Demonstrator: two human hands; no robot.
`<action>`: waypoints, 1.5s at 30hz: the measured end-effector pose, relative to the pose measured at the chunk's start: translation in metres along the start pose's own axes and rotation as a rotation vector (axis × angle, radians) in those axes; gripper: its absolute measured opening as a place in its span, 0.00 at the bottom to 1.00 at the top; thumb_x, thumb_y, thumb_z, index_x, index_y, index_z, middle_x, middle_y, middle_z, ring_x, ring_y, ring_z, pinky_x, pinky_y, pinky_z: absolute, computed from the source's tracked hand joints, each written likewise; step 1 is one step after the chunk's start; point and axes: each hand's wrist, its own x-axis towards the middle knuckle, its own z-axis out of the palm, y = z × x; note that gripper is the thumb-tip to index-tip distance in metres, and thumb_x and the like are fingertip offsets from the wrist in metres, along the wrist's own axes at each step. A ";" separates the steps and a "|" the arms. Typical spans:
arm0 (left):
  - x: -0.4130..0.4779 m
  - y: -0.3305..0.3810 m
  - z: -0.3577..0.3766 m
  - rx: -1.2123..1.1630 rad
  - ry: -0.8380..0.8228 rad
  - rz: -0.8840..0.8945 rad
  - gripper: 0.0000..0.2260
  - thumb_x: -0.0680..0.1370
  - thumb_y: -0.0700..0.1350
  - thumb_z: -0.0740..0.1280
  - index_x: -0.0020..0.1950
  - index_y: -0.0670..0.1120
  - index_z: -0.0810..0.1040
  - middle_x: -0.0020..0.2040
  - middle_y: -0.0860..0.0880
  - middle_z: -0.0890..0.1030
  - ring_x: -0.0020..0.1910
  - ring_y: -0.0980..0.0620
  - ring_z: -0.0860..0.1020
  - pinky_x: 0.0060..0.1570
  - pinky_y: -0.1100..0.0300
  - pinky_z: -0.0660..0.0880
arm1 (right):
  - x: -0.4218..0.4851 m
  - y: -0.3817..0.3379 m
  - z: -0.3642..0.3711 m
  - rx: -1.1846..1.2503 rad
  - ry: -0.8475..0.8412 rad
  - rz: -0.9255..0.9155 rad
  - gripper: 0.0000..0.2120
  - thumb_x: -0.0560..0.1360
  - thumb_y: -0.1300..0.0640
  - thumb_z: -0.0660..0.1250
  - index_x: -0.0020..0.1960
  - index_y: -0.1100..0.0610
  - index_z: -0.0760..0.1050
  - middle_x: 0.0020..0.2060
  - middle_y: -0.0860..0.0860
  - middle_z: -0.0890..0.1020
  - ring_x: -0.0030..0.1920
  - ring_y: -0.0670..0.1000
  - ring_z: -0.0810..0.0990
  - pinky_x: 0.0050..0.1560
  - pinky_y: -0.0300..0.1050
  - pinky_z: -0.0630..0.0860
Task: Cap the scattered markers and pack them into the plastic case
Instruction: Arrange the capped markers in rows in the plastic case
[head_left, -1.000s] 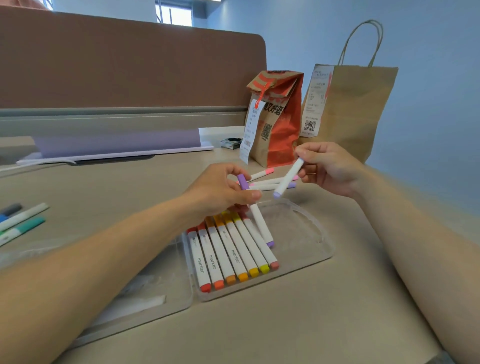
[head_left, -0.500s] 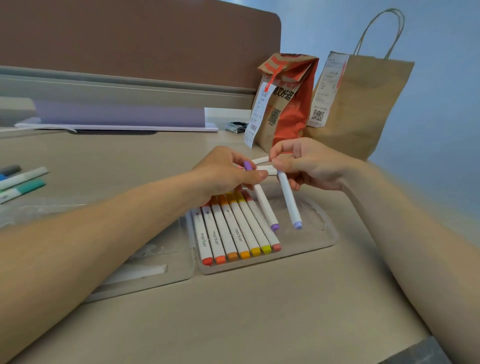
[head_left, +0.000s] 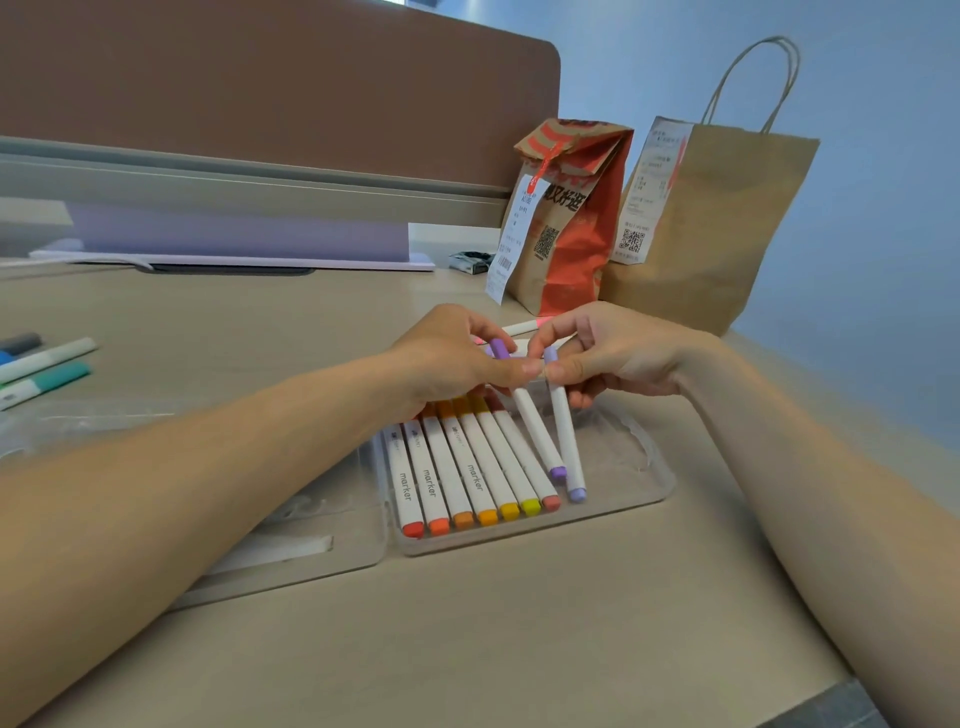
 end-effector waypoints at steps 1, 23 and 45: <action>0.000 -0.001 0.000 0.016 -0.012 0.010 0.17 0.67 0.58 0.78 0.51 0.52 0.81 0.43 0.54 0.81 0.39 0.58 0.79 0.32 0.67 0.70 | 0.000 0.000 0.000 -0.007 0.004 0.004 0.16 0.67 0.59 0.75 0.54 0.60 0.78 0.32 0.58 0.80 0.31 0.52 0.79 0.35 0.42 0.80; 0.005 -0.007 -0.003 0.262 -0.105 0.116 0.26 0.65 0.60 0.78 0.59 0.53 0.78 0.47 0.55 0.78 0.45 0.58 0.77 0.39 0.64 0.70 | 0.006 -0.001 0.009 -0.213 0.082 0.029 0.14 0.72 0.59 0.75 0.56 0.55 0.77 0.36 0.59 0.84 0.34 0.53 0.81 0.39 0.45 0.80; 0.005 -0.008 -0.004 0.378 -0.207 0.081 0.34 0.62 0.66 0.76 0.63 0.52 0.77 0.54 0.55 0.78 0.50 0.57 0.77 0.49 0.61 0.75 | 0.003 -0.005 0.006 -0.465 0.031 0.055 0.14 0.66 0.57 0.80 0.46 0.53 0.77 0.29 0.48 0.78 0.29 0.45 0.73 0.28 0.38 0.68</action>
